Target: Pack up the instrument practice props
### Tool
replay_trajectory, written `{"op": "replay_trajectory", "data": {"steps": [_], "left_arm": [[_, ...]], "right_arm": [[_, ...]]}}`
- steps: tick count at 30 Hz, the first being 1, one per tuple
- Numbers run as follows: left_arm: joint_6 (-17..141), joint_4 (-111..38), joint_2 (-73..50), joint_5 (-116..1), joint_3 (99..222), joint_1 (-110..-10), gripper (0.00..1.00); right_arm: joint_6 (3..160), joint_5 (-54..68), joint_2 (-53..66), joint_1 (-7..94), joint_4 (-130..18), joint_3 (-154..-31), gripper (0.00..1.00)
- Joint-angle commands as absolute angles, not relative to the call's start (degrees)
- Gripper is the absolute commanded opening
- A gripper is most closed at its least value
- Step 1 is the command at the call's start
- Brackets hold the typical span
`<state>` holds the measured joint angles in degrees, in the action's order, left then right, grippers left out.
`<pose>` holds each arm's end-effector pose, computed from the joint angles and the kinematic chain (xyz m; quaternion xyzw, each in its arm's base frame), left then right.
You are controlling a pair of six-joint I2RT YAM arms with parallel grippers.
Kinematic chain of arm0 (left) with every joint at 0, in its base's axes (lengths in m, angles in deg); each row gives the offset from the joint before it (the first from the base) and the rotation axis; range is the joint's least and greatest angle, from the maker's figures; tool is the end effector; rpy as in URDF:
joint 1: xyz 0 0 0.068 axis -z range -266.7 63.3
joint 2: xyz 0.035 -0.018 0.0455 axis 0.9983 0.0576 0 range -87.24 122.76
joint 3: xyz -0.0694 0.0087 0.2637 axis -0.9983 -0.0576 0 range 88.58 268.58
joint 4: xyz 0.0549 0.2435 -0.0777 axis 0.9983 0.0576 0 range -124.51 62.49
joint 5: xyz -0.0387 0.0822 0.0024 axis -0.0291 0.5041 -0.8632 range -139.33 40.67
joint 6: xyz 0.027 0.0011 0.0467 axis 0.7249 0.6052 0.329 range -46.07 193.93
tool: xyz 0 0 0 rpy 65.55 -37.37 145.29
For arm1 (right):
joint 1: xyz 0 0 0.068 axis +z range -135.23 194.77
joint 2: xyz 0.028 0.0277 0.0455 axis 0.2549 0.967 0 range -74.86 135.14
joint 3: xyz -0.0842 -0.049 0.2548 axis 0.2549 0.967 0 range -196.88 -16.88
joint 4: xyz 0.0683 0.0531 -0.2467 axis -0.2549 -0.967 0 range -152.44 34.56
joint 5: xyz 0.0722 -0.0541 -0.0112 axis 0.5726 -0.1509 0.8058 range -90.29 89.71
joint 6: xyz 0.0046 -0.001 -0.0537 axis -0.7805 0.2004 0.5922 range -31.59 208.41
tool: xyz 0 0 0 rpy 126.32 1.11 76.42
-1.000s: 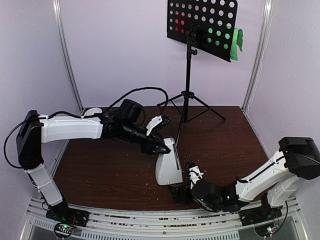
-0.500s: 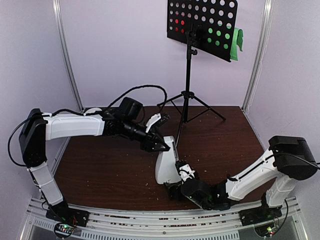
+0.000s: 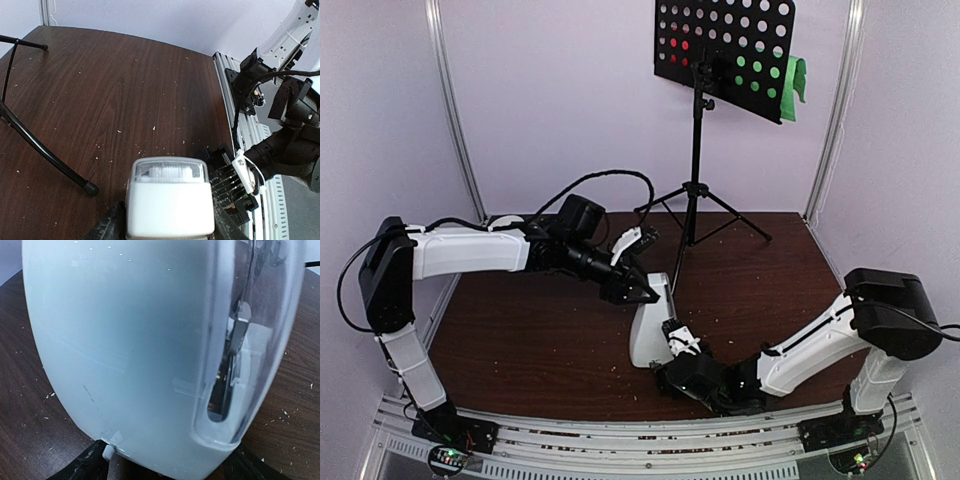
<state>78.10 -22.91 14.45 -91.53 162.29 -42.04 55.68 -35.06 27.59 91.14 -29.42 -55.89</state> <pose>0.2644 -0.2948 0.2461 0.4885 0.7052 -0.4431 0.2602 0.0957 0.3082 0.1162 -0.1953 0.8435 0.1889 0.4633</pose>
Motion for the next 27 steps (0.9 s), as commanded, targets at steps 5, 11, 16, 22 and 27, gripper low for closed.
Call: {"op": "replay_trajectory", "data": {"steps": [5, 11, 16, 22, 27], "left_arm": [[77.79, -20.81, 16.48, -90.61, 160.13, -42.32, 0.36], [78.26, -20.82, 16.30, -91.28, 159.99, -42.32, 0.36], [80.77, -20.82, 14.93, -91.22, 158.98, -42.23, 0.36], [86.88, -19.87, 11.79, -89.47, 156.72, -40.76, 0.42], [89.13, -17.71, 10.40, -88.39, 156.05, -39.77, 0.58]], "right_arm": [[53.03, -35.70, 27.51, 91.02, -31.38, -55.55, 0.62], [53.46, -34.66, 27.29, 91.01, -30.07, -55.11, 0.57], [53.31, -33.84, 24.39, 91.03, -28.14, -53.10, 0.85], [51.37, -32.78, 15.69, 91.04, -19.52, -43.32, 0.92], [52.44, -30.90, 7.67, 90.75, -18.86, -38.97, 0.94]]}}
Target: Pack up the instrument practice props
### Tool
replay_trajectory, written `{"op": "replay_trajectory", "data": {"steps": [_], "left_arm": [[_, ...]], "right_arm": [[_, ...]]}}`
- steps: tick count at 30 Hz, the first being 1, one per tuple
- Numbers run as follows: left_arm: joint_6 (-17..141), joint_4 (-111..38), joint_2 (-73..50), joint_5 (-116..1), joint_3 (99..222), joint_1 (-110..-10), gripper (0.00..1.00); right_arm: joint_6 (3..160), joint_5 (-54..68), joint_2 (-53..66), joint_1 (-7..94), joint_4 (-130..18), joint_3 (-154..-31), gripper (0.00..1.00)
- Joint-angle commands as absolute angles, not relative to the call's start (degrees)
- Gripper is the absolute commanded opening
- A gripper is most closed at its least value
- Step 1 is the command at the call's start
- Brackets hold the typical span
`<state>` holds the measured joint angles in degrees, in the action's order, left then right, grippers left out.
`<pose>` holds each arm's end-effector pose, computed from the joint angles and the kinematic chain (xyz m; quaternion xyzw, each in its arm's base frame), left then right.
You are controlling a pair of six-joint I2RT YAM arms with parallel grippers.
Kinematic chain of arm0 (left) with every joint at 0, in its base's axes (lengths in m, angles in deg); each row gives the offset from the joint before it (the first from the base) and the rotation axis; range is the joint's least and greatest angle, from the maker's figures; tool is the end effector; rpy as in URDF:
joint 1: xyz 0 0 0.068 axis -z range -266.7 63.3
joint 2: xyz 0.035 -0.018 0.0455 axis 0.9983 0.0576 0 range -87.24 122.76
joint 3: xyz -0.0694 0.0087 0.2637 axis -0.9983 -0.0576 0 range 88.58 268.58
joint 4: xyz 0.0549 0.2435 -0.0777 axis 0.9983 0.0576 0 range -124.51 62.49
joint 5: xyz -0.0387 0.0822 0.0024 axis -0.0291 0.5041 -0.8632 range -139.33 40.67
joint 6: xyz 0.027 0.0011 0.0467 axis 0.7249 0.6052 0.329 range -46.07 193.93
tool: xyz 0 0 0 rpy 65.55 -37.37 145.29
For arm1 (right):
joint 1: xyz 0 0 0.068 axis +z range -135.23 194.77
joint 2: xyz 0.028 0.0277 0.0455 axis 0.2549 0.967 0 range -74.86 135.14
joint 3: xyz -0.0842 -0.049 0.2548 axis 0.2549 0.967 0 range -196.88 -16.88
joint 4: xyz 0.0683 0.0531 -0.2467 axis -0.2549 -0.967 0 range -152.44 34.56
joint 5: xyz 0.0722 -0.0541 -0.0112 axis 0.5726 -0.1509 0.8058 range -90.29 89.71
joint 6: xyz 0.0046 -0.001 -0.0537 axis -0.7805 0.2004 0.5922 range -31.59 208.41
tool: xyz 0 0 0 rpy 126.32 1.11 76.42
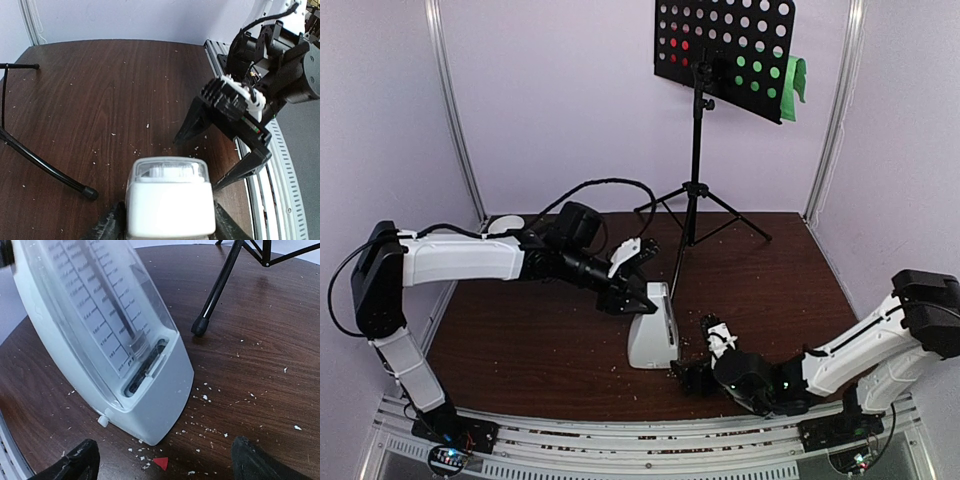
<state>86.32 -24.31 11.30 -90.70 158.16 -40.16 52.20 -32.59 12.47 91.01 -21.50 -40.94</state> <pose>0.2448 -0.2924 0.2448 0.5476 0.6611 -0.4229 0.2902 0.0809 0.2502 0.1343 -0.1519 0.8271 0.2697 0.4692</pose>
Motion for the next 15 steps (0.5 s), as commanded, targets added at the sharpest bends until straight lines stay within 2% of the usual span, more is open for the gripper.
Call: {"op": "replay_trajectory", "data": {"steps": [1, 3, 11, 15], "left_arm": [[89.21, -17.57, 10.02, -88.32, 155.93, -39.72, 0.65], [88.85, -17.75, 8.94, -88.58, 155.59, -39.68, 0.74], [81.26, -23.83, -2.67, -86.33, 152.27, -41.10, 0.81], [74.81, -28.56, -10.66, -88.21, 147.20, -47.96, 0.82]], "right_arm": [[53.08, -29.59, 5.85, 90.42, -19.25, -38.99, 0.94], [54.14, -26.33, 2.54, 89.27, -20.50, -39.49, 0.97], [63.97, -8.17, -6.23, 81.01, -31.89, -49.38, 1.00], [69.01, 0.54, -5.00, 75.11, -36.94, -56.40, 1.00]]}}
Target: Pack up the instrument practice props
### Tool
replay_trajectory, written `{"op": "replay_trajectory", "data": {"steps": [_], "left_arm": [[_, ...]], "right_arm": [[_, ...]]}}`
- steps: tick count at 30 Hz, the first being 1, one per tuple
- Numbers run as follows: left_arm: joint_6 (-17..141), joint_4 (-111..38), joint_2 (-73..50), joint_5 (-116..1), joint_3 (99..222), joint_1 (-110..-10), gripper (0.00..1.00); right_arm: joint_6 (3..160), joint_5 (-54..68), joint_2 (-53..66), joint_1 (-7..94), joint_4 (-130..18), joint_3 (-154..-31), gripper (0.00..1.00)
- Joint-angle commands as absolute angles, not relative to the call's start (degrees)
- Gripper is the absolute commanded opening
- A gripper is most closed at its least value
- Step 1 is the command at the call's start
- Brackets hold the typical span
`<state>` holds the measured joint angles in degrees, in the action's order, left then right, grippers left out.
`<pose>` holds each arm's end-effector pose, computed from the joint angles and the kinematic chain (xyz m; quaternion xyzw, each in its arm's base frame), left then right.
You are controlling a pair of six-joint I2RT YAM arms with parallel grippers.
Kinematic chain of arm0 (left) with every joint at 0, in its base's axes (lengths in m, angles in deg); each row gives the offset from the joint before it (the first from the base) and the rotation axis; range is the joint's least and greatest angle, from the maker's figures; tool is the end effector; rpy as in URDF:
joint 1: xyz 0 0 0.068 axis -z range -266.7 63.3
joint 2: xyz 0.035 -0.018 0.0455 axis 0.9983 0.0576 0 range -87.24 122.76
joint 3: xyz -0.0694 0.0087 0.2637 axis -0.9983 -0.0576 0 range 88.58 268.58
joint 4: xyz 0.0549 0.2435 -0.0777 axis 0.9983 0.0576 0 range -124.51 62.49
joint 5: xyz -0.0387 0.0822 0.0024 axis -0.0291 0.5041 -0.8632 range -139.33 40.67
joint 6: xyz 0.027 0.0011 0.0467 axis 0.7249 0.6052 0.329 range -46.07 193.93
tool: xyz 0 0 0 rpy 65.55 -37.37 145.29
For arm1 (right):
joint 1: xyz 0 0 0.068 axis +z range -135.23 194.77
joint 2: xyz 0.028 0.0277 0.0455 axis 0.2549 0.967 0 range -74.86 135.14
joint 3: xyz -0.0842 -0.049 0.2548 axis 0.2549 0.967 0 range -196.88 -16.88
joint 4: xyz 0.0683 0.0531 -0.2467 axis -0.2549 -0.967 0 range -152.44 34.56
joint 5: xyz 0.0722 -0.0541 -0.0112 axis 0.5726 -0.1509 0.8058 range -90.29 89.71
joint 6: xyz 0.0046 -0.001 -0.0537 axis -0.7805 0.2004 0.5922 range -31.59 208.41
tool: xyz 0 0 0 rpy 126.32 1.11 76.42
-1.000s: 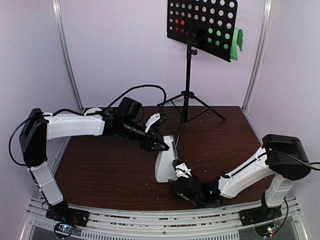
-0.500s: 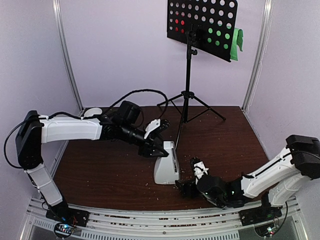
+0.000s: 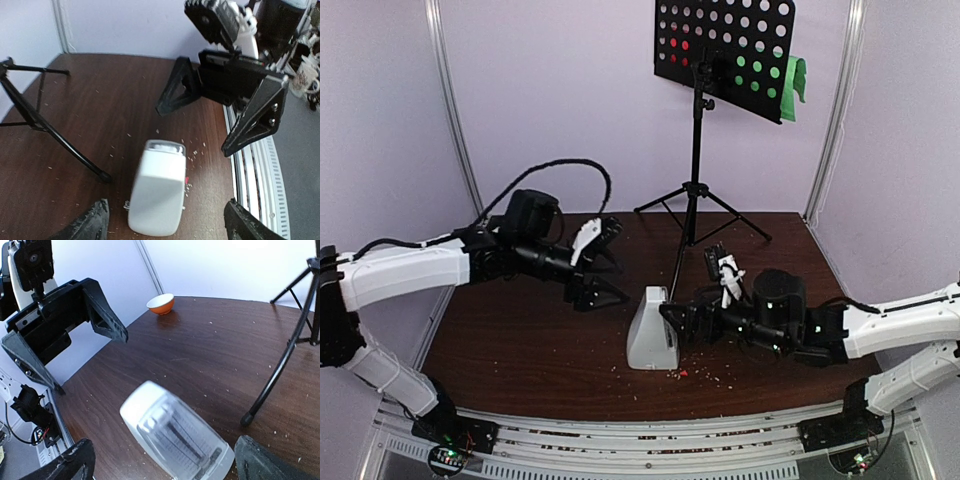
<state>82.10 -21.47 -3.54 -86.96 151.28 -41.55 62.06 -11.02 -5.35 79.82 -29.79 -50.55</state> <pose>0.2145 -0.2463 0.2869 0.5103 0.6792 -0.4109 0.3309 0.1193 0.2407 0.2466 -0.1966 0.7405 0.4070 0.4973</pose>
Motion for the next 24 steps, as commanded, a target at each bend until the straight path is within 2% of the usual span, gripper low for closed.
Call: {"op": "replay_trajectory", "data": {"steps": [1, 4, 8, 13, 20, 22, 24], "left_arm": [[73.28, -29.88, -13.16, -90.24, 145.39, -51.21, 0.82], [69.37, -33.27, -18.70, -94.90, 139.68, -61.33, 0.82], [66.50, -36.65, -24.59, -94.68, 132.82, -70.30, 0.86], [67.32, -35.56, -24.83, -91.61, 132.81, -70.53, 0.88], [67.99, -33.35, -21.55, -91.29, 134.45, -70.59, 0.88], [68.13, -33.20, -21.54, -91.01, 134.46, -70.58, 0.88], [68.25, -33.04, -21.54, -90.74, 134.46, -70.61, 0.88]], "right_arm": [[69.88, 3.22, -4.01, 73.19, -37.44, -57.77, 1.00], [71.57, 11.77, 0.27, 68.06, -38.25, -61.82, 1.00], [72.01, 22.63, 7.13, 64.83, -39.15, -68.04, 0.99], [72.26, 29.85, 13.10, 64.87, -42.29, -72.67, 0.97], [69.99, 30.74, 12.33, 66.02, -37.61, -65.83, 0.95], [69.94, 28.01, 12.18, 66.79, -37.13, -63.97, 0.91], [69.82, 24.88, 11.88, 68.01, -35.73, -62.40, 0.84]]}}
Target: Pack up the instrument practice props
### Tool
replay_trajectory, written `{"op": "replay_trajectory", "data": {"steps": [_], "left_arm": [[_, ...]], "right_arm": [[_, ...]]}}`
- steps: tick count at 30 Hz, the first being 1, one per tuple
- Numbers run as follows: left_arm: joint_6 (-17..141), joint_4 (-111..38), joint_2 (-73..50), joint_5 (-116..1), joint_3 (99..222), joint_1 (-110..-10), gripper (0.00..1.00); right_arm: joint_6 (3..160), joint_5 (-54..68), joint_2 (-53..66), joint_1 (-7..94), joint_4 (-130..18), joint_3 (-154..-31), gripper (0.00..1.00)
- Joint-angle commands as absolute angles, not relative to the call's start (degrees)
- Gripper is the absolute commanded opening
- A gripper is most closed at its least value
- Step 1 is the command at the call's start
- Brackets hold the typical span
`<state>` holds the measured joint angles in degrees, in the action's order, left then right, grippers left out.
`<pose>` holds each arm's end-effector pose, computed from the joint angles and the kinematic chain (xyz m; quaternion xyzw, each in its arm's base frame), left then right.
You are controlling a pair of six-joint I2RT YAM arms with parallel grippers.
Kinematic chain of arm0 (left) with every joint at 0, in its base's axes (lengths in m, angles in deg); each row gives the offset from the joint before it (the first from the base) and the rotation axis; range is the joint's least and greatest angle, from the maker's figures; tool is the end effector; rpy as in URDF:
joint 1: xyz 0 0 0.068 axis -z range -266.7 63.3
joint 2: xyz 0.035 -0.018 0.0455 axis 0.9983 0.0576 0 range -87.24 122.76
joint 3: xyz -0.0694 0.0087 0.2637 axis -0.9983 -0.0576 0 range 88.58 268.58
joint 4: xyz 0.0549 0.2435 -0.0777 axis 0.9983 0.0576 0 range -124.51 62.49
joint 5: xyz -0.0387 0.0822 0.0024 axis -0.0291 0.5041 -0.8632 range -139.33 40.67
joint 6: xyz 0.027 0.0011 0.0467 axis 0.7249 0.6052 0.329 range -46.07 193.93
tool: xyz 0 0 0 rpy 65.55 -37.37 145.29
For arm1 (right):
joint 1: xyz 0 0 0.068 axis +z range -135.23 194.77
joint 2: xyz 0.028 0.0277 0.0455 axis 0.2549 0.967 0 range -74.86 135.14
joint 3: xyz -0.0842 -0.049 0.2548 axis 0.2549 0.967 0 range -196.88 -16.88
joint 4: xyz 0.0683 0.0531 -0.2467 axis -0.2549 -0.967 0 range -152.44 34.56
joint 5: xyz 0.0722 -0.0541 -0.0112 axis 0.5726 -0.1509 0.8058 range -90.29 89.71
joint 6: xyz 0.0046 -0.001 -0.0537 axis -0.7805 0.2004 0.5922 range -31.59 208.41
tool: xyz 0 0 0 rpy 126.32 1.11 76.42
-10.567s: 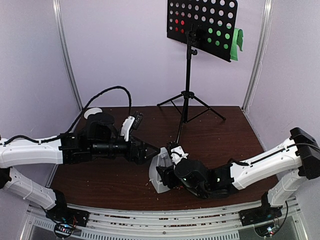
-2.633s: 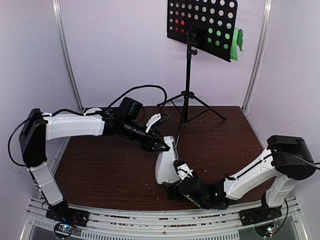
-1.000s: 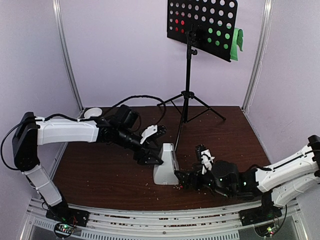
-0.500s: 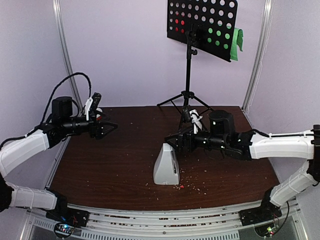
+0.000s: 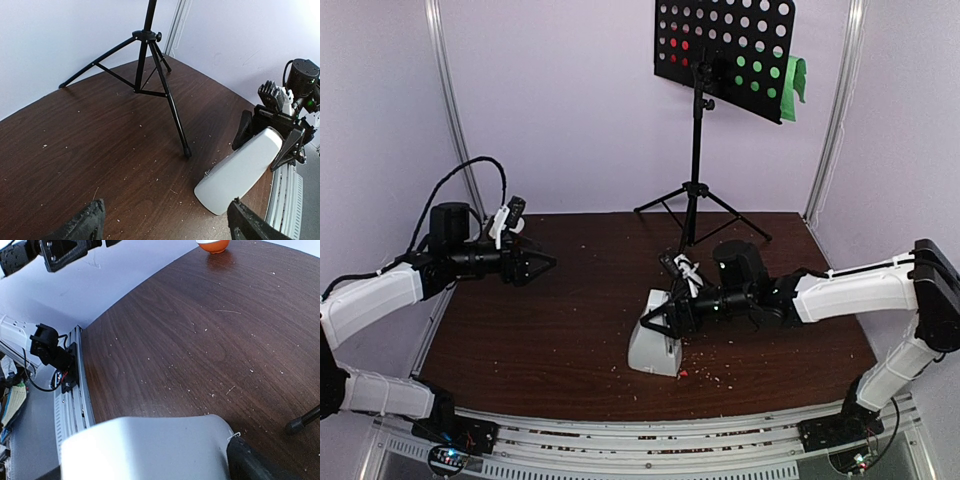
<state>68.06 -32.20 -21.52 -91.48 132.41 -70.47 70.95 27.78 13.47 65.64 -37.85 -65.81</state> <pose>0.2359 -0.0935 0.2773 0.2652 0.7626 -0.3934 0.4396 0.2001 0.2724 0.2290 -0.3612 0.7304 0.4715 0.3371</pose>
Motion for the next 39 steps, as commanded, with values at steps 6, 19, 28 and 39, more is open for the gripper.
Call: {"op": "replay_trajectory", "data": {"steps": [6, 19, 28, 39], "left_arm": [[68.94, -32.25, -21.47, -89.85, 134.54, -70.57, 0.88], [67.81, -32.11, -21.32, -86.30, 134.72, -70.55, 0.88], [66.89, -33.56, -21.95, -86.68, 134.19, -70.56, 0.87], [69.83, -31.35, -24.12, -85.07, 133.87, -70.57, 0.88]], "right_arm": [[69.67, 7.12, 9.99, 74.16, -33.50, -58.89, 0.72], [45.75, -38.35, -6.27, 83.22, -56.26, -48.60, 0.62], [28.96, -57.62, -13.60, 79.17, -75.97, -46.42, 0.65], [36.46, -56.94, -9.37, 63.14, -67.81, -43.16, 0.66]]}}
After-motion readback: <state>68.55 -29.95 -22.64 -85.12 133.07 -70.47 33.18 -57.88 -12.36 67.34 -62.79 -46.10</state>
